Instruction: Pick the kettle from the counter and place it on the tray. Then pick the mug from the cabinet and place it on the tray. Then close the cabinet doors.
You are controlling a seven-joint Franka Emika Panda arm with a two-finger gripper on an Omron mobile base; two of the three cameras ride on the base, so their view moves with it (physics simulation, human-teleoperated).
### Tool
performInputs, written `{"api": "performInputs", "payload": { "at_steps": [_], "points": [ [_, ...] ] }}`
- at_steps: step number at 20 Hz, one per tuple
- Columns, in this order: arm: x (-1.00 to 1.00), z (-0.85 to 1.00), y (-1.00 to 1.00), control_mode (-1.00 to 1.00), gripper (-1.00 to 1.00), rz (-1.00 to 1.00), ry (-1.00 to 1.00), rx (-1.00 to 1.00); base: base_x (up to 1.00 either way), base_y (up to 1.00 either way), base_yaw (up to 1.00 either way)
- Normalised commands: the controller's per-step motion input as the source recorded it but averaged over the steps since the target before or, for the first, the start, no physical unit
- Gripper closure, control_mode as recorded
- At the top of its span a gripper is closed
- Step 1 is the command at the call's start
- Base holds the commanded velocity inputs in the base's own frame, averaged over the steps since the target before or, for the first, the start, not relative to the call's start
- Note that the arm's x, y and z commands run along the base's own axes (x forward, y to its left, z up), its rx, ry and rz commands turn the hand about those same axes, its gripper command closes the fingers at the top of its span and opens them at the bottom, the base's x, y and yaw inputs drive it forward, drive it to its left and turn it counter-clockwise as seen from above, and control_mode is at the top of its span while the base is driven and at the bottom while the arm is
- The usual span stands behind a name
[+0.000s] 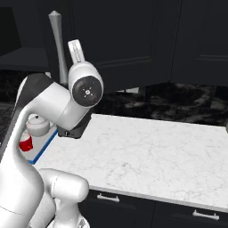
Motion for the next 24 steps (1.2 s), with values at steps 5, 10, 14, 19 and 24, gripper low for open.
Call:
{"api": "performInputs", "payload": {
  "at_steps": [5,10,14,19,24],
  "points": [
    [0.88,-0.06,0.38,-1.0,-1.0,0.0,0.0,-0.03,0.0,0.0,0.0],
    [0.91,-0.07,0.23,-1.0,-1.0,0.0,0.02,-0.09,0.0,0.0,0.0],
    [0.73,-0.01,0.1,-1.0,-1.0,-0.01,0.03,-0.11,0.0,0.0,0.0],
    [0.55,0.0,0.01,-1.0,-1.0,-0.15,0.01,-0.12,0.0,0.0,0.0],
    [0.37,0.0,0.0,-1.0,-1.0,-0.23,0.07,-0.07,0.0,0.0,0.0]
  ]
}}
